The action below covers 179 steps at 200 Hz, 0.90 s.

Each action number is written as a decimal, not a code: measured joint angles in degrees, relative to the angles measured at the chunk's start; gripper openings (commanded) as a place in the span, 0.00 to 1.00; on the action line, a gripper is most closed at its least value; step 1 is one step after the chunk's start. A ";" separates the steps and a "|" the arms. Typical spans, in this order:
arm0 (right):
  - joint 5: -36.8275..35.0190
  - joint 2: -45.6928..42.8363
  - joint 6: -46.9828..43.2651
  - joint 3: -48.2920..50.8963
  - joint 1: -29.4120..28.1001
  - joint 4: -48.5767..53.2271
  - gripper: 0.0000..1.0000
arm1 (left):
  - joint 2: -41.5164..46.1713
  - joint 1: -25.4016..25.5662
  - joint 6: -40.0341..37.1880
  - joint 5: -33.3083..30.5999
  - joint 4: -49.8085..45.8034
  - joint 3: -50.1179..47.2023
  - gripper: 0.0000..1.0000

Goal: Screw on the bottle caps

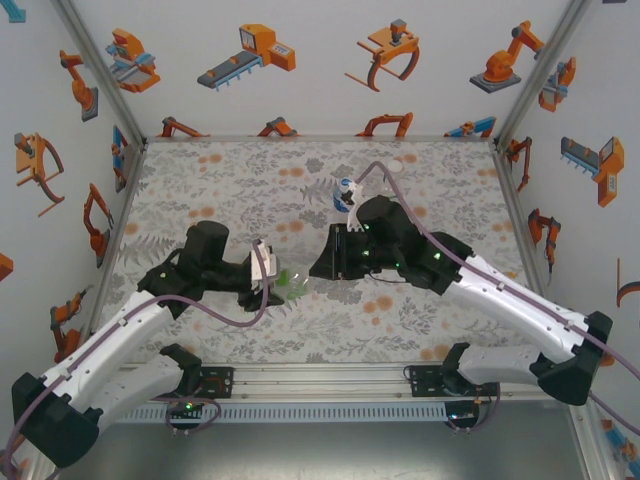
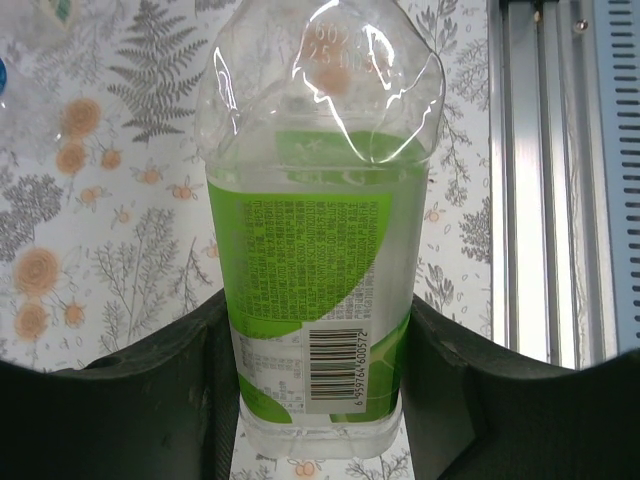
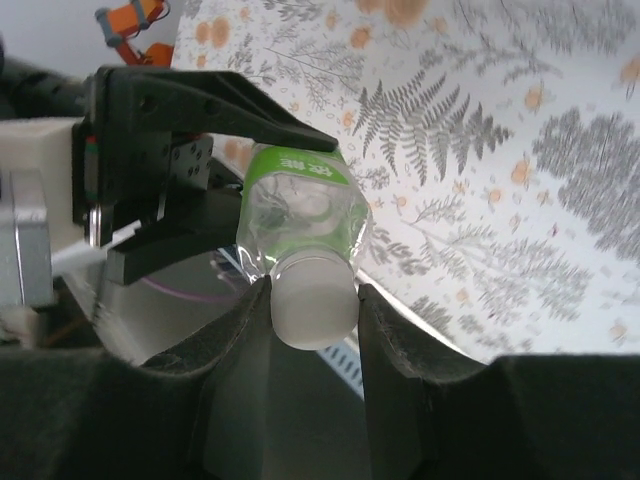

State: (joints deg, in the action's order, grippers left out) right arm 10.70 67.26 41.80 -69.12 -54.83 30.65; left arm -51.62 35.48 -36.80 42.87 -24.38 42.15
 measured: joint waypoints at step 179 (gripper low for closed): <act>18.23 -1.86 -71.08 -0.92 -1.27 1.64 0.00 | 0.09 0.48 -0.07 4.11 -0.46 0.17 0.00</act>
State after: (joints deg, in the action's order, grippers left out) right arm 28.93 65.41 -29.28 -70.04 -56.10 32.29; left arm -51.53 35.97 -36.86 46.98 -24.84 42.33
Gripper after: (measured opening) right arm 0.360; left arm 0.527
